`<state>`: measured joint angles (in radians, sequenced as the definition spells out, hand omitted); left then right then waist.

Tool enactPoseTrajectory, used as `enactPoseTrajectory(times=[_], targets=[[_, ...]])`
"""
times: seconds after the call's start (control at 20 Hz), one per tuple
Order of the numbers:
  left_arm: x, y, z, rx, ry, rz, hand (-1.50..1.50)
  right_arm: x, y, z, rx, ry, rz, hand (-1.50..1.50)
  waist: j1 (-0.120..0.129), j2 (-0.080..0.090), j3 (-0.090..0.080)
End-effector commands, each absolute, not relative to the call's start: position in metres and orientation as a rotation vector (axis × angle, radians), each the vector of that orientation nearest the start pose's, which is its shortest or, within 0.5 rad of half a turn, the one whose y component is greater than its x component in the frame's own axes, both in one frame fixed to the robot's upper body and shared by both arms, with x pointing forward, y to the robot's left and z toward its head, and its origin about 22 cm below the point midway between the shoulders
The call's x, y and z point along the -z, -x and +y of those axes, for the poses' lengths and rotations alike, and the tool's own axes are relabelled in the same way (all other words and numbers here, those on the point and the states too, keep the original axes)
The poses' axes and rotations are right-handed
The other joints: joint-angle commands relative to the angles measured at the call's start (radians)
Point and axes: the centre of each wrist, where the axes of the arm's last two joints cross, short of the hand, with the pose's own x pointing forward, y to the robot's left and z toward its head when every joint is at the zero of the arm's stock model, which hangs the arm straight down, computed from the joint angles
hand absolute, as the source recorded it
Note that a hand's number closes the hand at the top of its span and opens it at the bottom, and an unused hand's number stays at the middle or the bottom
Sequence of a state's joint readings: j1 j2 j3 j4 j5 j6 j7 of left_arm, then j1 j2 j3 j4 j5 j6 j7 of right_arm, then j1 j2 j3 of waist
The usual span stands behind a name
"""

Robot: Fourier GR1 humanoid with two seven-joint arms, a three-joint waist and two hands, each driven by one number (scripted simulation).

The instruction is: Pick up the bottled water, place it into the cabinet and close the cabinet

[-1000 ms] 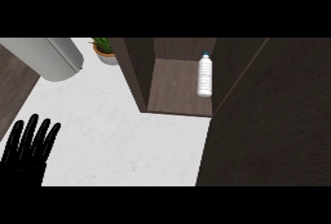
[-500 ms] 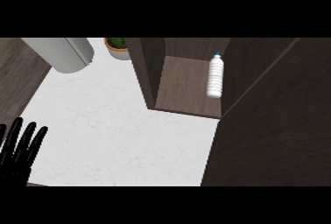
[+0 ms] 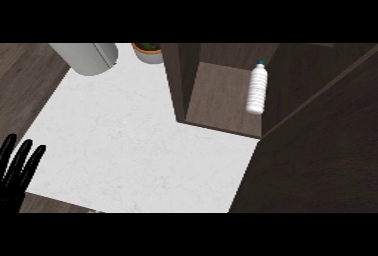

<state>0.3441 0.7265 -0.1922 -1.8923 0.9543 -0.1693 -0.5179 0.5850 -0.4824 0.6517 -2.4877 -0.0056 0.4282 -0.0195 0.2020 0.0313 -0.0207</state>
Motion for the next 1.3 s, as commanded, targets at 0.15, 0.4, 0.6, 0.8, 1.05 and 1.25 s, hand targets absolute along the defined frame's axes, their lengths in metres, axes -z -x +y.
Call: enactPoseTrajectory(times=[0.15, 0.4, 0.6, 0.8, 1.05, 1.25], targets=[[-0.061, -0.161, 0.330, -0.081, 0.557, -1.851, -1.50, -0.142, -0.074, -0.178, -1.104, -0.835, -1.619, -1.50, 0.046, 0.004, -0.007], [-0.065, -0.163, 0.335, -0.075, 0.549, -1.860, -1.50, -0.143, -0.080, -0.176, -1.107, -0.848, -1.630, 1.50, 0.040, 0.002, -0.006], [-0.069, -0.165, 0.341, -0.073, 0.533, -1.869, -1.50, -0.145, -0.085, -0.179, -1.175, -0.802, -1.619, 1.50, 0.041, 0.001, -0.008], [-0.067, -0.164, 0.345, -0.062, 0.542, -1.847, -1.50, -0.147, -0.088, -0.179, -1.192, -0.803, -1.628, 1.50, 0.037, 0.003, -0.012], [-0.070, -0.167, 0.347, -0.069, 0.542, -1.872, -1.50, -0.143, -0.091, -0.177, -1.119, -0.823, -1.642, 1.50, 0.030, 0.010, -0.010], [-0.069, -0.167, 0.348, -0.071, 0.546, -1.870, -1.50, -0.137, -0.092, -0.175, -1.081, -0.864, -1.616, 1.50, 0.045, 0.028, -0.009]])
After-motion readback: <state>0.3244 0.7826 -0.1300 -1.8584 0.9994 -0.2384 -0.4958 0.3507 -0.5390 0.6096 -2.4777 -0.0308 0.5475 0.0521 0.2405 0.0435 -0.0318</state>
